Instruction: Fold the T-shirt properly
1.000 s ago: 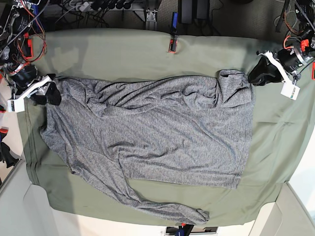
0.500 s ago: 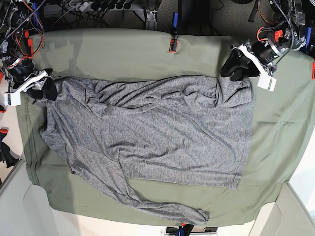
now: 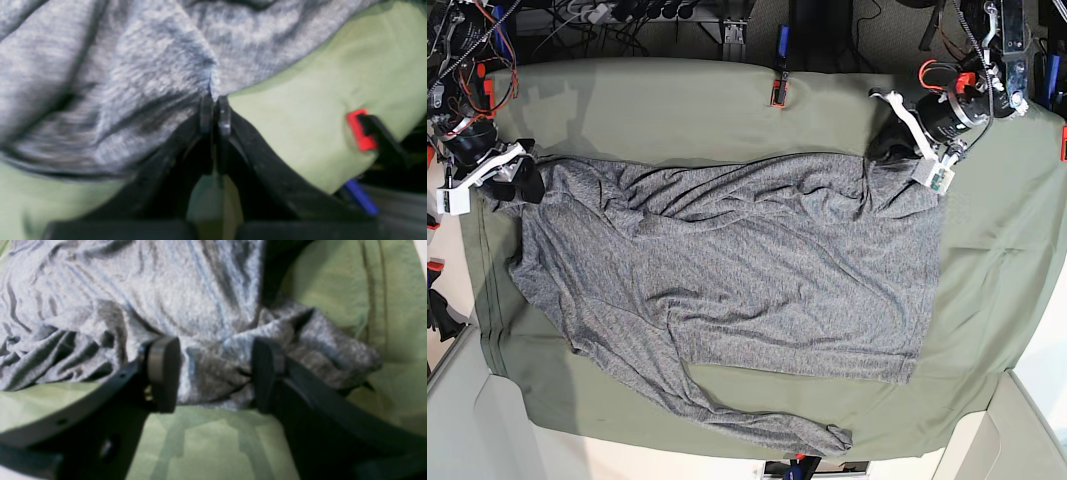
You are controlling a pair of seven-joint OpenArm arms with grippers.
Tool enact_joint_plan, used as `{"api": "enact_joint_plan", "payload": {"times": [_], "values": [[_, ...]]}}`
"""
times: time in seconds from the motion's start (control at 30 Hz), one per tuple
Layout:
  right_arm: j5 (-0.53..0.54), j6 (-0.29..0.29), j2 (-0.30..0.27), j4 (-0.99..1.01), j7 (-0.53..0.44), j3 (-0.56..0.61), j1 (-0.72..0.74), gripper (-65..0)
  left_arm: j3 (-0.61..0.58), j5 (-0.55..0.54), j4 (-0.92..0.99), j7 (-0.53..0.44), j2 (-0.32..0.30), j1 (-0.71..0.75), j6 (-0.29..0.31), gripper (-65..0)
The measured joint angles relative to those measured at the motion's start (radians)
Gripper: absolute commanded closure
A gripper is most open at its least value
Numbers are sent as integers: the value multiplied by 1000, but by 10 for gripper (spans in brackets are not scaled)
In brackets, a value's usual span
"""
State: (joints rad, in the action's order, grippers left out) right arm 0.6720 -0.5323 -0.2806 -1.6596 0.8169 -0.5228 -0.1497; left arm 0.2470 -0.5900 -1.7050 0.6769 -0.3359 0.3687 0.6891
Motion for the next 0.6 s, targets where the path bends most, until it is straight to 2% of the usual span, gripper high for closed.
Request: {"api": "enact_joint_plan", "payload": {"times": [0.17,0.27,0.43,0.5,0.6], "values": [[-3,0,-2,0,0,0,0,-339,108,-17,-3,3,-101,0,0,0],[-3,0,-1,0,-12,0,0,-339,126,-35,-3,-4,-165,-1,0,0],[-3,0,-1,0,-12,0,0,-339,125,-2,-3,-70,-213,-1,0,-10],[-3,0,-1,0,-12,0,0,-339,126,36,0,-102,-215,-3,0,-104],[-3,0,-2,0,-11,0,0,-339,125,42,47,-102,-212,-33,1,-298]]}}
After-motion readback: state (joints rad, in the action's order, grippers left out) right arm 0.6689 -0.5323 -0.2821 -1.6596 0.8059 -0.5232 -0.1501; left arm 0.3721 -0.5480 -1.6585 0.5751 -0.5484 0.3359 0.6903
